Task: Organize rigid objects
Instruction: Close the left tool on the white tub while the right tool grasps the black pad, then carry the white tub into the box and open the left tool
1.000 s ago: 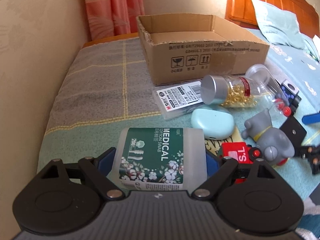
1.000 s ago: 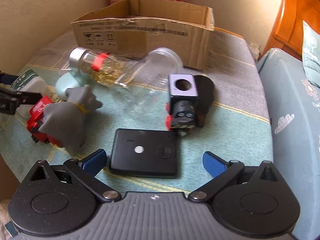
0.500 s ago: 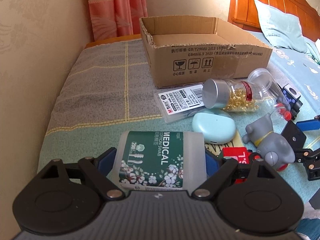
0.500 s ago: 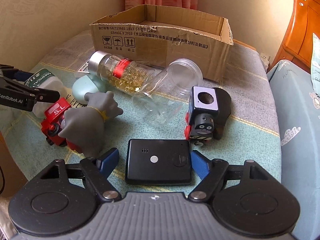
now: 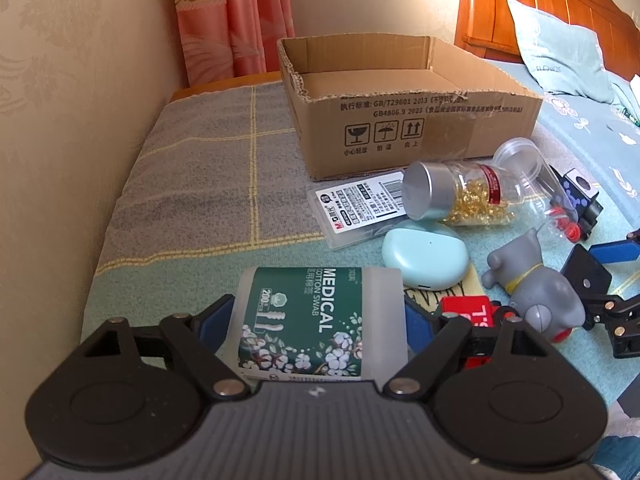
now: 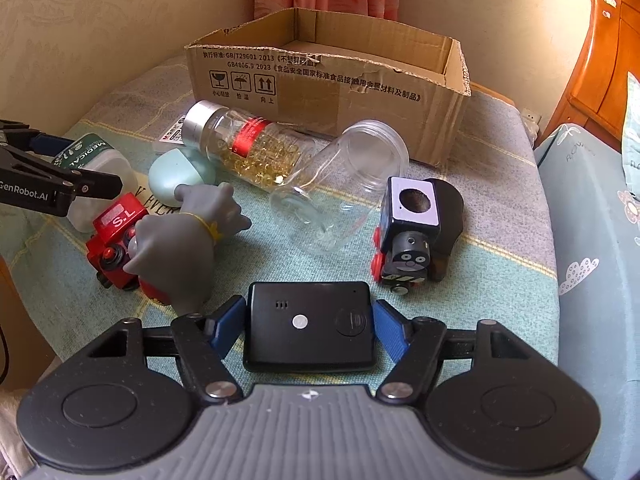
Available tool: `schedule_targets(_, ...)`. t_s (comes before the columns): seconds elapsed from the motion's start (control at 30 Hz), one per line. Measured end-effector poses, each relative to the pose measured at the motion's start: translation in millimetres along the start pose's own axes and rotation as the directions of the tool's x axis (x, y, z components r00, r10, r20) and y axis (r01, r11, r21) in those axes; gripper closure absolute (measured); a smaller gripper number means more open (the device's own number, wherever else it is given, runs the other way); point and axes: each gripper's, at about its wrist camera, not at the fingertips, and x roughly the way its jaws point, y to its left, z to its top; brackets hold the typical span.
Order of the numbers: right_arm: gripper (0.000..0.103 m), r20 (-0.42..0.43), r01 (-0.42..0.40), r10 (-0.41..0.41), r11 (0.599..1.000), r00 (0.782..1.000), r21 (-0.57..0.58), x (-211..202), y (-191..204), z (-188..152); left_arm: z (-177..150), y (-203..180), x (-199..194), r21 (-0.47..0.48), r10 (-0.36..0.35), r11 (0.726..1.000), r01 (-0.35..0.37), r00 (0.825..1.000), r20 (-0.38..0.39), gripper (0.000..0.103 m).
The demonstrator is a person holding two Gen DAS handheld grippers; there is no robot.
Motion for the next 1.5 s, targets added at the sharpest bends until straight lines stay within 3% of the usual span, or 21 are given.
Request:
schedule_targets(0.37,0.029,0.008,-0.005,0.005,0.999,1.000,-0.053,-12.8,1.3,1.5,4.6,-2.7,-12.3,0.042,-0.020,0.999,0.020,1.000,0.003,0.019)
schedule_targets(0.77,0.029,0.054,-0.028,0.033,0.996,0.998,-0.090,-37.9,-7.1,15.6,20.5,-5.5,-36.5,0.044,-0.090,0.995,0.088,0.995,0.037,0.019)
schedule_targets(1.13,0.029,0.168,-0.027,0.050,0.990,0.984,-0.140,-56.7,-21.8,63.3,90.9,-19.1,-42.7,0.132,-0.118,0.986,0.098,0.981,0.152,0.019)
schedule_targets(1.33,0.029,0.213,-0.017,0.049,0.988,0.976,-0.151,-55.2,-35.4,92.2,144.6,-24.4,-17.9,0.154,-0.136,0.982,0.108,0.973,0.185,0.019)
schedule_targets(1.5,0.029,0.230,0.001,0.033,0.989,0.973,-0.148,-45.2,-49.7,115.3,191.6,-27.0,21.1,0.151,-0.109,0.985,0.083,0.979,0.171,0.019)
